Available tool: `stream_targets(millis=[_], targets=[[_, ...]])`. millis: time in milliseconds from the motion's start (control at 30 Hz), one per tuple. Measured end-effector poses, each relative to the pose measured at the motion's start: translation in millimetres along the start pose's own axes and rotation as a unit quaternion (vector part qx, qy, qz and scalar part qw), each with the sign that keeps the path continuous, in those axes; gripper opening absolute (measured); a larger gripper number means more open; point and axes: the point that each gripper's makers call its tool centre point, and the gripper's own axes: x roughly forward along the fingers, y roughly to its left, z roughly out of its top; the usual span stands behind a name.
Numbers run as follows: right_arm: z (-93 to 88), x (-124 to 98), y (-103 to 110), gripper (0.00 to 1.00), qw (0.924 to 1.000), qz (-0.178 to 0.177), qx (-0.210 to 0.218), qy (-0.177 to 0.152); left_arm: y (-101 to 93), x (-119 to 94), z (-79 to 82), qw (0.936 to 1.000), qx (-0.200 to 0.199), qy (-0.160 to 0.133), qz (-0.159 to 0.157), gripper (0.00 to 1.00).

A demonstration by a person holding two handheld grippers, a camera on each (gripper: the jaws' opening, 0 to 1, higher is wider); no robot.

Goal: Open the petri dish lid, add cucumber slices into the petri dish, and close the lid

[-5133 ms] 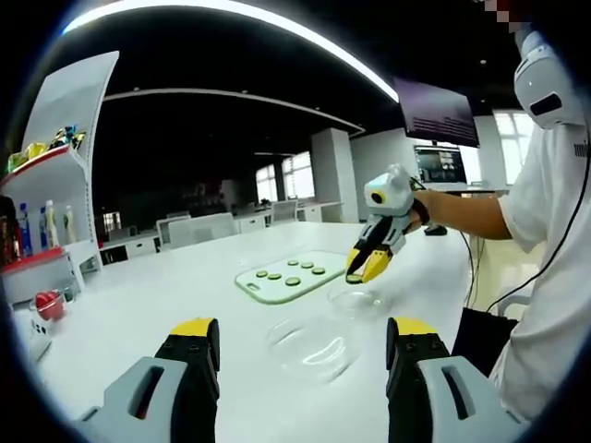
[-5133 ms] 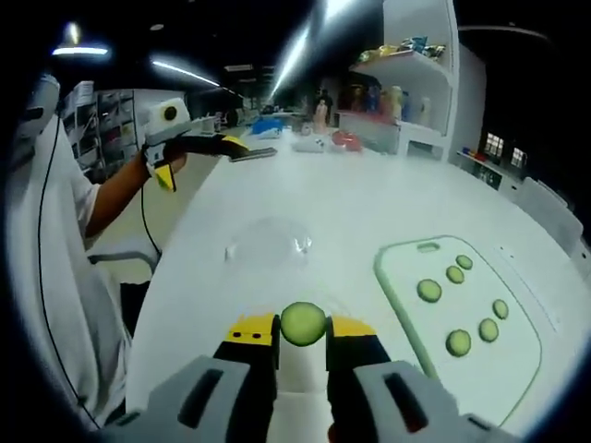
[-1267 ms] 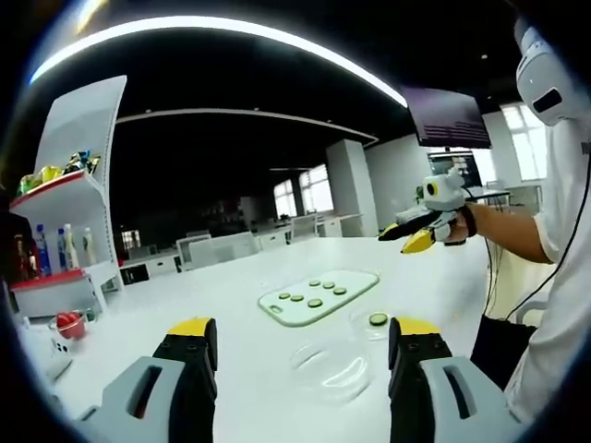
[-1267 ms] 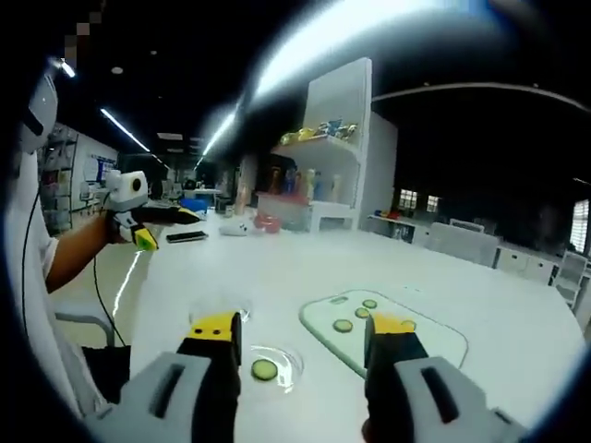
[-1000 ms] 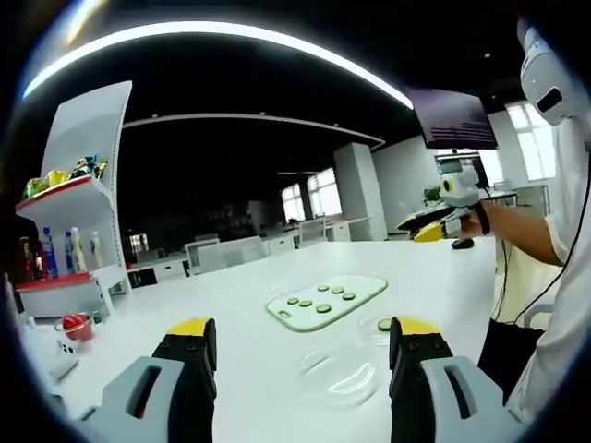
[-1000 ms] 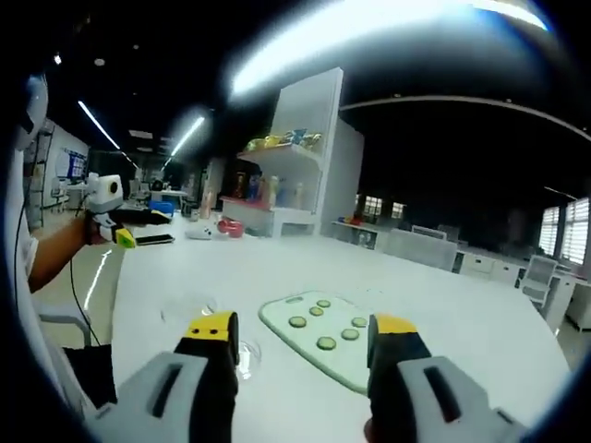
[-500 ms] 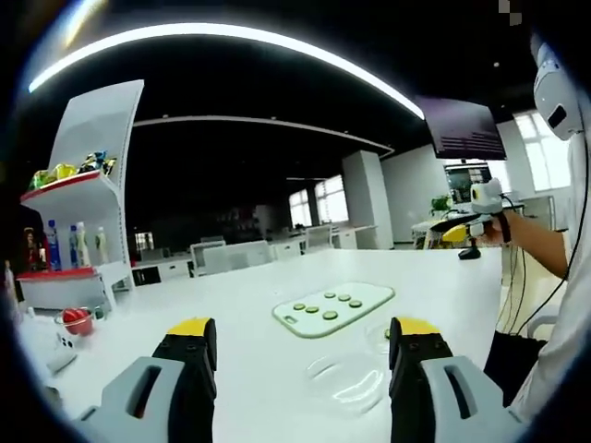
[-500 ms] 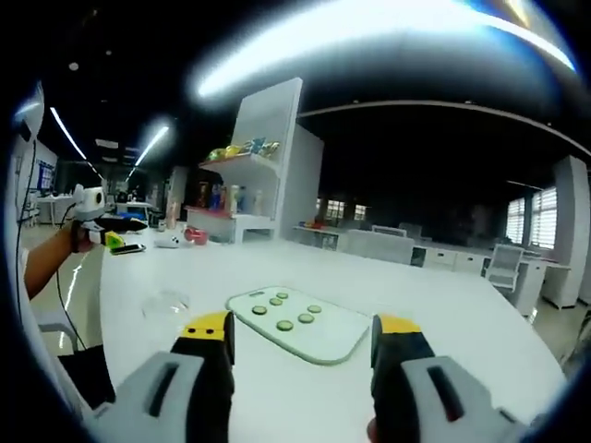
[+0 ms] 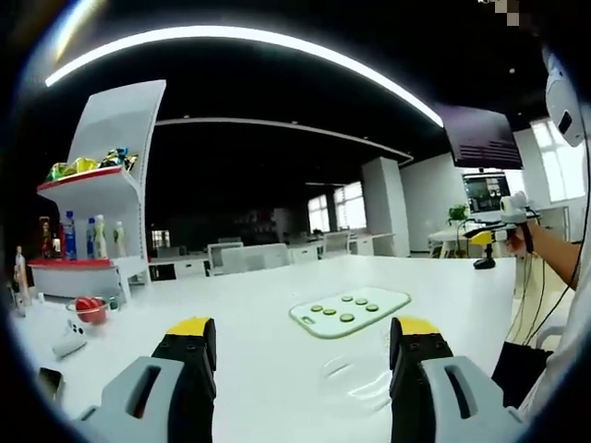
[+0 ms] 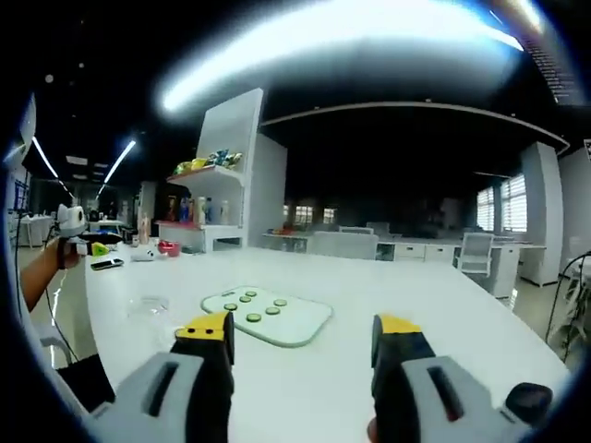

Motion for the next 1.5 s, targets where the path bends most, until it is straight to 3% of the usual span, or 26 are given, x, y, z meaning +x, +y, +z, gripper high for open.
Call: stream_targets(millis=[233, 367, 533, 867, 1100, 1500], targets=[[-15.1, -17, -8, 0.59, 0.9995, -0.026, 0.008, 0.014, 5.1, -9, -4.8, 0.9998, -0.009, -0.003, 0.018, 0.77], [-27.8, -31, -11, 0.60, 0.9987, -0.039, 0.020, 0.027, 14.1, -14, -12.2, 0.9991, 0.002, 0.011, 0.040, 0.77], [-33.6, -44, -16, 0.60, 0.9975, -0.055, 0.037, 0.025, 18.2, -22, -15.5, 0.9989, -0.003, 0.010, 0.047, 0.77], [-28.0, -62, -26, 0.60, 0.9961, -0.077, 0.040, 0.018, 13.6, -28, -16.4, 0.9990, -0.004, 0.007, 0.045, 0.77], [-28.3, -66, -29, 0.60, 0.9956, -0.082, 0.040, 0.019, 8.6, -32, -14.0, 0.9991, -0.021, -0.005, 0.037, 0.76], [-31.5, -68, -34, 0.59, 0.9945, -0.092, 0.047, 0.021, 7.0, -30, -12.5, 0.9995, -0.014, -0.002, 0.029, 0.76]])
